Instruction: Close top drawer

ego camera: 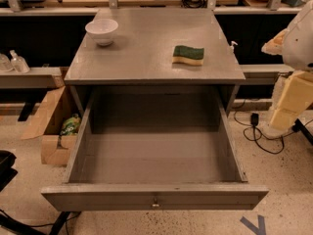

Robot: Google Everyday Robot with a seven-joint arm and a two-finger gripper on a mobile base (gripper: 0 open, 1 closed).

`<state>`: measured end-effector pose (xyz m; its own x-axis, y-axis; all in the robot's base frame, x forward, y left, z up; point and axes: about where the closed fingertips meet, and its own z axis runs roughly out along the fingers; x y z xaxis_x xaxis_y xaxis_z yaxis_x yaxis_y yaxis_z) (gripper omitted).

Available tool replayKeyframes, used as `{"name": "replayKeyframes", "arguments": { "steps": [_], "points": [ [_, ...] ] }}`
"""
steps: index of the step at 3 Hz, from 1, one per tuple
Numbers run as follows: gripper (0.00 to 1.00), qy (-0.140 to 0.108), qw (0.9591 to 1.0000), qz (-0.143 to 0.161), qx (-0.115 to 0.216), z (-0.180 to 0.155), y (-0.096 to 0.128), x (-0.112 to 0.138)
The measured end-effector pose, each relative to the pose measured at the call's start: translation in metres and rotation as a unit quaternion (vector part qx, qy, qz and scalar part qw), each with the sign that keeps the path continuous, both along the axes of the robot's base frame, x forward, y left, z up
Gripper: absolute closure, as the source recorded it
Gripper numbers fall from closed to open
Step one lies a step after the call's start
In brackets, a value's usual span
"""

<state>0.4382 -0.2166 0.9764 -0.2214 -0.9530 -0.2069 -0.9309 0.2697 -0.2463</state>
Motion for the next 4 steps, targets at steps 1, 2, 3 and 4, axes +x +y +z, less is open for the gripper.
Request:
{"name": "replayKeyframes", "arguments": {
  "steps": [1,2,3,4],
  "points": [
    [0.0,-0.007,1.0,-0.004,0.0,-0.005,0.001,0.0],
    [0.27,-0.003,0.998,-0.046,0.042,-0.053,0.001,-0.026],
    [0.49,-0.017,0.9934,-0.085,0.075,-0.09,-0.007,-0.058],
    [0.8,-0.045,0.9862,-0.119,0.106,-0.145,-0.016,-0.111]
  ]
}}
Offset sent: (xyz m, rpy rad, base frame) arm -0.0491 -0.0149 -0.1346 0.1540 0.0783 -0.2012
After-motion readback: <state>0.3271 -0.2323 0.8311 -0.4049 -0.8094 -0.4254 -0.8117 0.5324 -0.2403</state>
